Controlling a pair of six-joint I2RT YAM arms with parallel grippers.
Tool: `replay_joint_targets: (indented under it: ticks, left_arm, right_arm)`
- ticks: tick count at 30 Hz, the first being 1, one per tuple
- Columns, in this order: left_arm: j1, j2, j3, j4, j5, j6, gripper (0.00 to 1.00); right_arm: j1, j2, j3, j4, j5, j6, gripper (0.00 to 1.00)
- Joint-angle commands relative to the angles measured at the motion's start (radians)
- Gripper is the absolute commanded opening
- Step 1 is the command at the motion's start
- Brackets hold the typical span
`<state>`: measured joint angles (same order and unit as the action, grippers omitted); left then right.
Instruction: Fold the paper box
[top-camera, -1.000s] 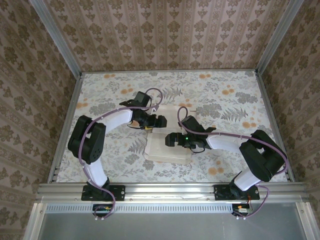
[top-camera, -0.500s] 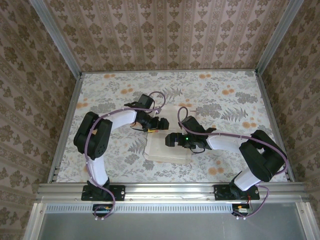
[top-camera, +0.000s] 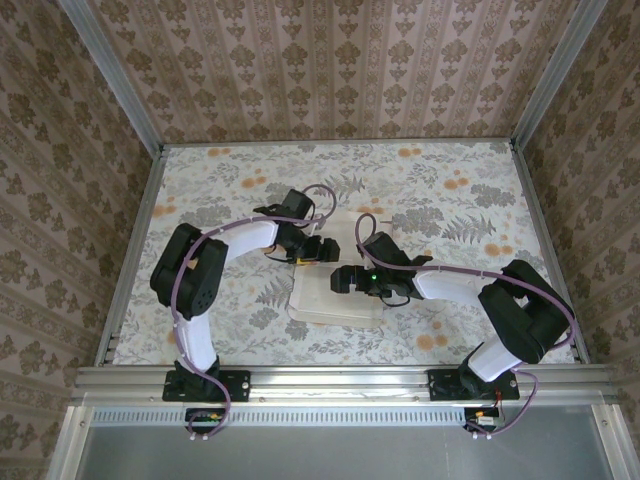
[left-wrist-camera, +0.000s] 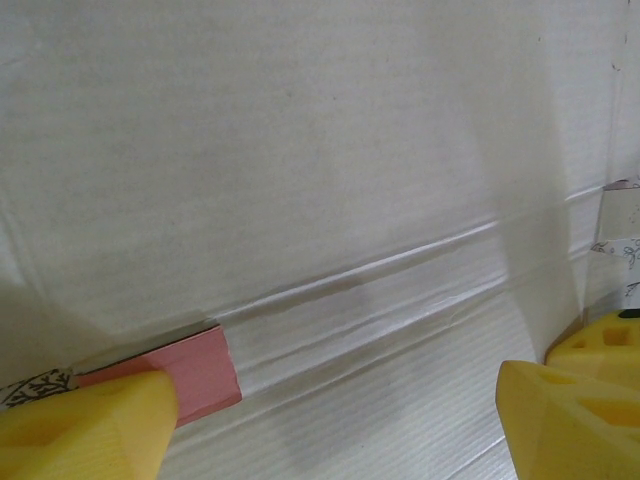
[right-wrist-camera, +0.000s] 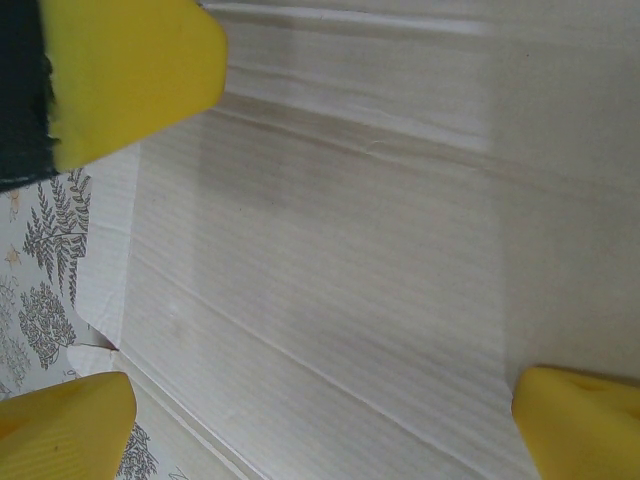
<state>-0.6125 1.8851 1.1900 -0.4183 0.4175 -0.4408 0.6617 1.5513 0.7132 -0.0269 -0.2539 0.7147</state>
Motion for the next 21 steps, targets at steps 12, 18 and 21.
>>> replay_joint_targets:
  ticks: [12,18,21]
  left_arm:
    - [0.032,-0.047,0.070,-0.033,0.054,-0.013,0.84]
    - [0.057,-0.125,0.062,-0.062,-0.028,-0.005,0.84]
    - [0.057,-0.150,0.056,-0.072,-0.086,0.002,0.84]
  right_arm:
    - [0.013,0.033,-0.054,0.004,0.012,-0.008,1.00]
    - [0.012,0.027,-0.076,0.022,-0.015,-0.040,1.00]
    - [0.013,0.023,-0.084,0.018,-0.036,-0.066,1.00]
